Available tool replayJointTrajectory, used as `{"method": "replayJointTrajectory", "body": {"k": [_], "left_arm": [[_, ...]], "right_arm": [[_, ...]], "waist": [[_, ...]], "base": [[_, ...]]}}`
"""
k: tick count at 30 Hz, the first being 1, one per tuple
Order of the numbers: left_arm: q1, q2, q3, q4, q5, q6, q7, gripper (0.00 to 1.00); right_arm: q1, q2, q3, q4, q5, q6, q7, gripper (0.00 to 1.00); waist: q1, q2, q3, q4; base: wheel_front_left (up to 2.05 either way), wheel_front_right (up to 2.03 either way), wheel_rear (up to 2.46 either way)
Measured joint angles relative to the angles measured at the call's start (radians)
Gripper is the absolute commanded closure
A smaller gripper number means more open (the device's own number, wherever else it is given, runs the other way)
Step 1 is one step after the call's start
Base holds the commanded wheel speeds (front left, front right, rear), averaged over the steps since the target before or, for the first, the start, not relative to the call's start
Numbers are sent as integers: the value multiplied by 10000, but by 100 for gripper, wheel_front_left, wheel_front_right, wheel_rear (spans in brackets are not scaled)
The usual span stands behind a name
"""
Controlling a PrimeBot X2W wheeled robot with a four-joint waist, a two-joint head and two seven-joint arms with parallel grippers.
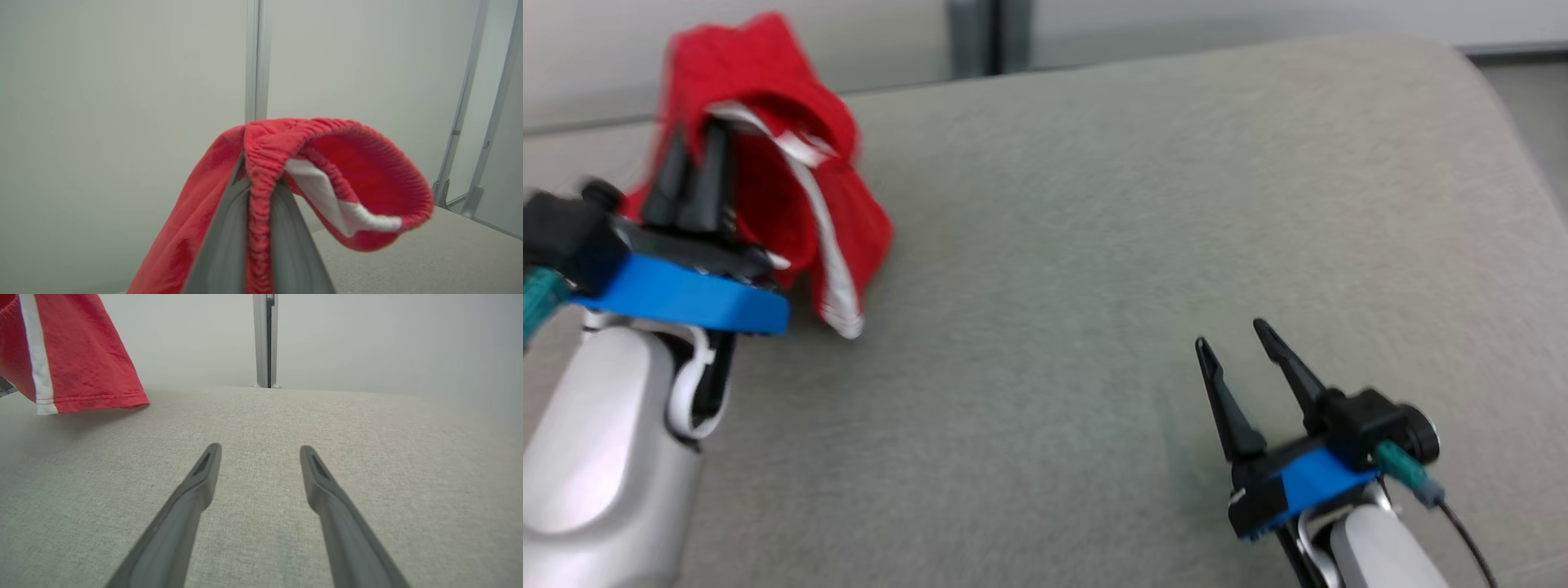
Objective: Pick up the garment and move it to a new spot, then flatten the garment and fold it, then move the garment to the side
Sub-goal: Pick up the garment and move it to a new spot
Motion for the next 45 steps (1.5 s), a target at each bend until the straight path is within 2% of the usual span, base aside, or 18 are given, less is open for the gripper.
{"method": "replayJointTrajectory", "body": {"k": [8,13,14,15,16,22,29,36,45], "left_arm": [[366,-385,-1465,-330,-33,0,-2,100],[672,-449,-2077,-282,38,0,-2,100],[771,-499,-2109,-224,69,0,-4,78],[895,-552,-2150,-111,56,0,-4,24],[1057,-617,-2165,63,15,0,-2,0],[2027,-828,-1825,924,75,0,-2,0],[3114,-1114,-965,1396,445,0,-2,0],[4419,-1684,520,1546,871,0,-2,0],[5651,-2587,2121,1273,1409,0,-4,0]], "right_arm": [[387,0,15,-418,161,0,0,0],[560,-2,92,-614,184,0,0,0],[567,-6,75,-639,184,0,0,0],[588,-6,61,-650,184,0,0,0],[635,-8,52,-637,184,0,0,0],[704,-4,-31,-479,157,0,2,0],[707,4,-257,-132,56,-2,0,0],[894,2,-295,309,67,-2,0,0],[1093,6,-337,577,119,-2,0,0]], "waist": [[0,0,-27,-1723],[-1,-1,-105,-2180],[-1,-1,-107,-2181],[-1,-1,-120,-2149],[0,-1,-146,-2095],[-1,-1,-478,-1500],[-3,-1,-1237,-424],[-2,-2,-2128,367],[-2,-3,-2634,809]], "base": [[0,0,0],[0,0,0],[0,0,0],[0,0,0],[0,0,0],[0,0,0],[0,0,0],[0,0,0],[0,0,0]]}}
